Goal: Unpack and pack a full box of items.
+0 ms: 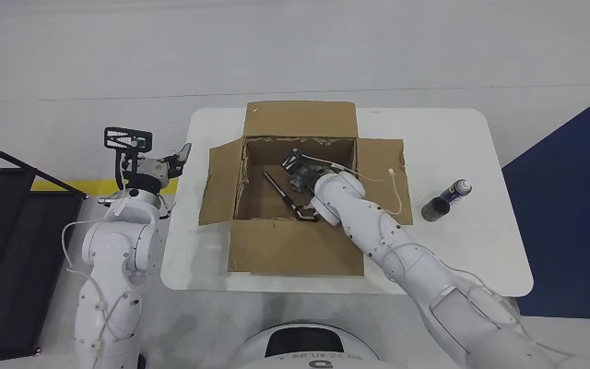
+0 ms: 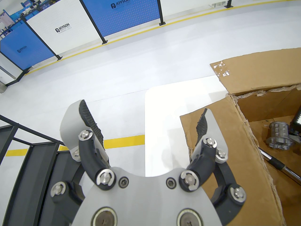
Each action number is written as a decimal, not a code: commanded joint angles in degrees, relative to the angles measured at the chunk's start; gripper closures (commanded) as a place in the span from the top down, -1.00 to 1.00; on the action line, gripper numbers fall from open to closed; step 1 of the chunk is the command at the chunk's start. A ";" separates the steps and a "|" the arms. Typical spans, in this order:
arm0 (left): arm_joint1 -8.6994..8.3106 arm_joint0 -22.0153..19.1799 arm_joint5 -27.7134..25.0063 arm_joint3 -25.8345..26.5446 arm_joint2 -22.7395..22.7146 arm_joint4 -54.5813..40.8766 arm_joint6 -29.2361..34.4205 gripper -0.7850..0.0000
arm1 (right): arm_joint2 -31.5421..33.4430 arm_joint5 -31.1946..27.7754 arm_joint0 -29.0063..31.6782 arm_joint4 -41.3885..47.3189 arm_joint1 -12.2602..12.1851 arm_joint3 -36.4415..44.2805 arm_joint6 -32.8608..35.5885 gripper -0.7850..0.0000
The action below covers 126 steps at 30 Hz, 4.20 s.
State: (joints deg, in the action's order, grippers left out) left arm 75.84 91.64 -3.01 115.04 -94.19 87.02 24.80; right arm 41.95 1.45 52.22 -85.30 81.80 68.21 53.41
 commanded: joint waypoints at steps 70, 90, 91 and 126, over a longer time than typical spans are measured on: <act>0.00 0.00 0.00 0.00 0.00 0.00 0.00 1.00 | 68.46 -12.20 38.39 14.54 -10.96 22.17 -3.04 -0.84; 0.00 0.00 0.00 0.00 0.00 0.00 0.00 1.00 | 73.78 -7.25 49.55 24.33 -10.69 44.46 -8.51 -0.04; 0.00 0.00 0.00 0.00 0.00 0.00 0.00 1.00 | 74.16 -7.53 50.37 26.23 -10.58 46.77 -9.64 -0.04; 0.00 0.00 0.00 0.00 0.00 0.00 0.00 1.00 | 35.96 -25.06 34.59 27.66 -10.82 53.04 -2.46 1.00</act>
State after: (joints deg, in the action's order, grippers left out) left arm 75.84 91.64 -3.01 115.04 -94.19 87.02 24.80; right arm 81.34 -22.60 87.84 -55.31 70.94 122.40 50.54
